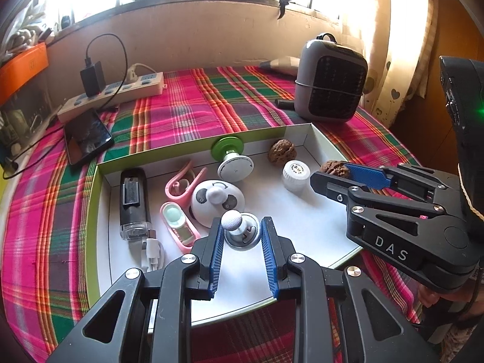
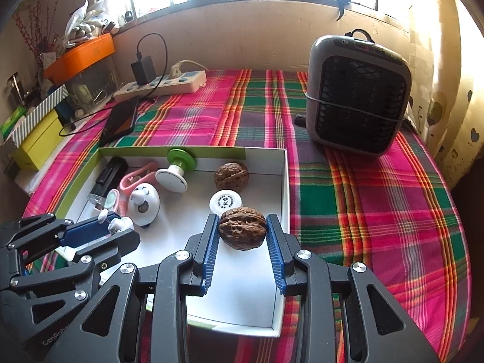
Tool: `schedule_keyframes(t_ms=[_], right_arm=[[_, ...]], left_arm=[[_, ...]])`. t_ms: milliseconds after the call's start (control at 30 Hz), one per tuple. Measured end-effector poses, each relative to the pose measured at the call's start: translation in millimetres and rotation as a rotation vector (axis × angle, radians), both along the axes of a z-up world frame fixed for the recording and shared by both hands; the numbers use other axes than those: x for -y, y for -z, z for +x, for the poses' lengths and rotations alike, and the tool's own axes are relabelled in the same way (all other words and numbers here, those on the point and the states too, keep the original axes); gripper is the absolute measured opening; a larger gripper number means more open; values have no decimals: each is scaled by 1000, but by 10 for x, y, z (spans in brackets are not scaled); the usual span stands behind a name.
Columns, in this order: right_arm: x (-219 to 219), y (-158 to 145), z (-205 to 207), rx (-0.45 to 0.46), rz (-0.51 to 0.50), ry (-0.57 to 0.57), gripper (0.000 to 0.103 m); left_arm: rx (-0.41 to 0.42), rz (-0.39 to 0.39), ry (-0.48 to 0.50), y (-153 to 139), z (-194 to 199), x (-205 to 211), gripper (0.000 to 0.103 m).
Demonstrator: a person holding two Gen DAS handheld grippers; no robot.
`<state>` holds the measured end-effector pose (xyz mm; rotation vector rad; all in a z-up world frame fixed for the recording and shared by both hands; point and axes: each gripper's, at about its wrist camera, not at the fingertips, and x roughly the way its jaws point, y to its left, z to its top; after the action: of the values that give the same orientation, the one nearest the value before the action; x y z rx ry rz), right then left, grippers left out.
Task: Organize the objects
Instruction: 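Lower the walnut and open the right gripper while the left gripper lowers and releases the knob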
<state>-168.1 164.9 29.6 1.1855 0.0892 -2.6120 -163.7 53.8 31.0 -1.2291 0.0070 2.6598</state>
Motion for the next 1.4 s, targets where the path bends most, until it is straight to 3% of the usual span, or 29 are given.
schedule_keyframes(t_ms=[1400], right_arm=[[164,137,-49,2,31,-43,33]], left_arm=[[35,-16,-5,164,-95,12,23]])
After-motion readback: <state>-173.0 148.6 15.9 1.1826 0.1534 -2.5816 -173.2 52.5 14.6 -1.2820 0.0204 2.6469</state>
